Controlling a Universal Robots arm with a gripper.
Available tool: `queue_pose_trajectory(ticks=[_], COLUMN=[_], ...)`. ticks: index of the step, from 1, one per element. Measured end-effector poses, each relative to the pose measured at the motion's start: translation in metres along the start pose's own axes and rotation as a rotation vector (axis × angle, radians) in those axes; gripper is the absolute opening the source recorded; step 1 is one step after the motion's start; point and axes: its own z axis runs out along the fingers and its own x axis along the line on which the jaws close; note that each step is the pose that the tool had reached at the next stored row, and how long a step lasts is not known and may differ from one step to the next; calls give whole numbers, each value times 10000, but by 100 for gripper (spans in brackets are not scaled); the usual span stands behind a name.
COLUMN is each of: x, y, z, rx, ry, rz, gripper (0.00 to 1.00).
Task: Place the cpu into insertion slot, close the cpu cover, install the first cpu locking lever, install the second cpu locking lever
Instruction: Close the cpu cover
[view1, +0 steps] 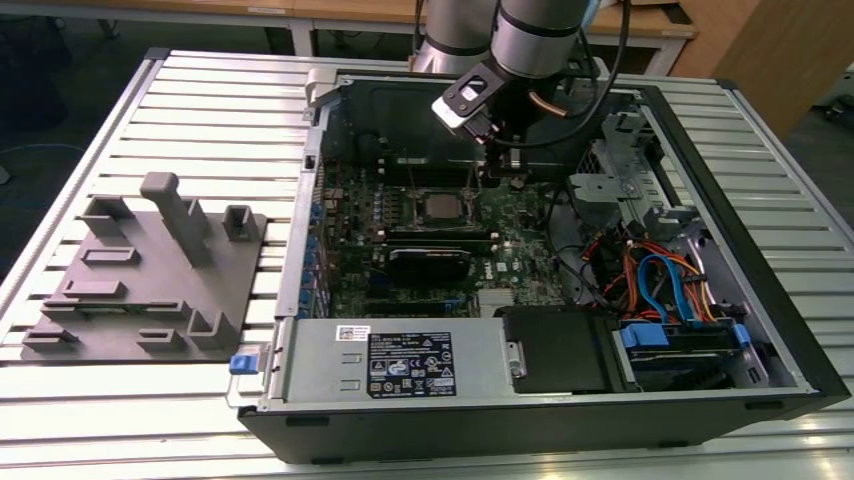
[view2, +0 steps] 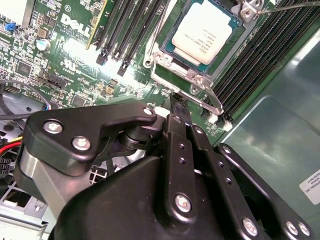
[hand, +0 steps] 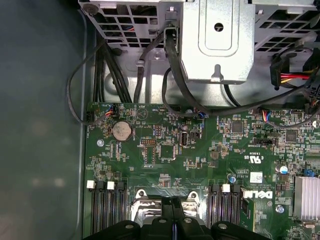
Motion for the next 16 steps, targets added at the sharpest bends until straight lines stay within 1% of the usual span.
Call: queue_pose_trajectory(ticks=[9,16], x=[0,1], y=[-25,-29], z=[0,1], rx=[0,1], ry=[0,-1], rz=[0,0], gripper=[10,10])
